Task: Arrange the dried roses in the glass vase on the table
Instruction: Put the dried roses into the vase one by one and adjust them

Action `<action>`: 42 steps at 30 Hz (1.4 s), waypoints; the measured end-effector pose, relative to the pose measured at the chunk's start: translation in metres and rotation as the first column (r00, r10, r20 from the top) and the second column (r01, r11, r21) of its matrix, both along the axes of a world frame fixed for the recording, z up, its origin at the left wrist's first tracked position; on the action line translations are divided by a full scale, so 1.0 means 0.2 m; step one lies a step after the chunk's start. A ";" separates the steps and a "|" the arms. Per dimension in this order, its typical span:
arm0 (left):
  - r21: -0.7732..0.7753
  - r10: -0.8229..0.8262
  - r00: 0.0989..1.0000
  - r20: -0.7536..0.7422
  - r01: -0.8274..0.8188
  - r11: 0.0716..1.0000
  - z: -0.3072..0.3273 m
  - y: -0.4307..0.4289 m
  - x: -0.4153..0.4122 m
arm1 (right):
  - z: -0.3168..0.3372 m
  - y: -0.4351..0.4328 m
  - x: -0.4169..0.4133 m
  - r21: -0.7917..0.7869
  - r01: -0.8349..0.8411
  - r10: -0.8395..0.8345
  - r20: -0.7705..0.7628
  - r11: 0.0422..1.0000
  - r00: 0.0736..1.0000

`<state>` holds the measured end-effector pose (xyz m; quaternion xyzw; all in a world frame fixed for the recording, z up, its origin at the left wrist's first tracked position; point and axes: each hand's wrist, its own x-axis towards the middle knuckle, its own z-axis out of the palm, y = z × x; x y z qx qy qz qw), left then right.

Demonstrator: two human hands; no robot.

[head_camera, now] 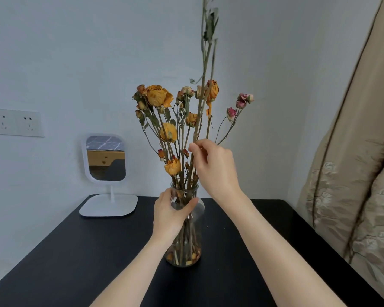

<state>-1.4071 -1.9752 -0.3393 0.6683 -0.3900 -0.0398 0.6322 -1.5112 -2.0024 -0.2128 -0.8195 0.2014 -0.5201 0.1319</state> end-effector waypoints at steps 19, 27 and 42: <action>0.031 0.006 1.000 -0.018 -0.006 1.000 -0.01 0.00 0.00 | -0.06 -0.03 0.09 0.077 0.214 -0.172 -0.368 0.974 0.914; 0.056 0.010 1.000 -0.020 -0.009 0.998 0.00 0.01 0.00 | 0.00 -0.01 0.10 0.091 0.140 -0.132 -0.088 0.986 0.987; 0.011 -0.053 0.998 -0.044 0.053 0.999 0.01 0.03 0.00 | -0.09 -0.03 0.09 0.148 0.118 -0.100 -0.123 0.982 0.987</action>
